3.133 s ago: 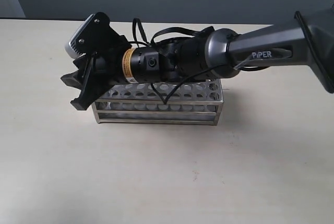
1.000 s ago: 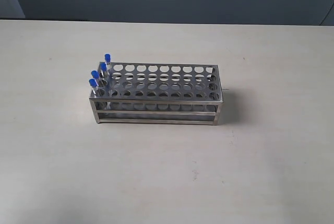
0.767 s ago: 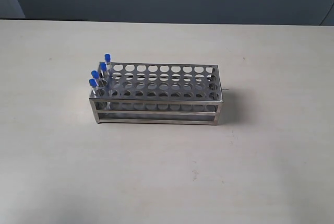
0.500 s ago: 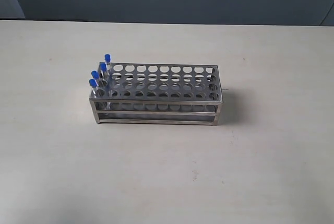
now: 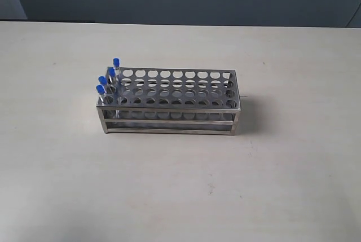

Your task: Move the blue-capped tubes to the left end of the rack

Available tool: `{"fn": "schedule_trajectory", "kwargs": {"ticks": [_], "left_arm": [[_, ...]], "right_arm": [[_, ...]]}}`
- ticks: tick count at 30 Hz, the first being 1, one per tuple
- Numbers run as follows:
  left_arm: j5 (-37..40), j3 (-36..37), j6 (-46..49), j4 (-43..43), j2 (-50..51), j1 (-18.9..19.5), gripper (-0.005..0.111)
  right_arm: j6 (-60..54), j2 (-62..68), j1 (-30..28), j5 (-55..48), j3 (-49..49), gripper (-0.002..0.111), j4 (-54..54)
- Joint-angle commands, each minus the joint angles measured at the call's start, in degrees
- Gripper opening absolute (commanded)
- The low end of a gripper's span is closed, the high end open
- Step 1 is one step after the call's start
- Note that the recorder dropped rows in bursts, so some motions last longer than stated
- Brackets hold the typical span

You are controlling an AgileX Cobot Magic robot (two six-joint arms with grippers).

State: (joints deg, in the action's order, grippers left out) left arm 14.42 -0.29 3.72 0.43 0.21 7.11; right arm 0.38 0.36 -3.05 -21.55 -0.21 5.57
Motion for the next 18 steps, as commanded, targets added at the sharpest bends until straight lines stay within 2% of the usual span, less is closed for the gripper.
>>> {"fn": "schedule_trajectory", "kwargs": {"ticks": [1, 5, 18], "left_arm": [[-0.7, 0.3, -0.2, 0.3, -0.2, -0.4, 0.000], [-0.7, 0.3, -0.2, 0.3, -0.2, -0.4, 0.000], [-0.7, 0.3, -0.2, 0.3, -0.2, -0.4, 0.000]], "right_arm": [[1.2, -0.4, -0.3, 1.1, 0.2, 0.000, -0.9], [4.6, -0.4, -0.3, 1.2, 0.2, 0.000, -0.9], [4.7, -0.4, -0.3, 1.2, 0.2, 0.000, -5.3]]}}
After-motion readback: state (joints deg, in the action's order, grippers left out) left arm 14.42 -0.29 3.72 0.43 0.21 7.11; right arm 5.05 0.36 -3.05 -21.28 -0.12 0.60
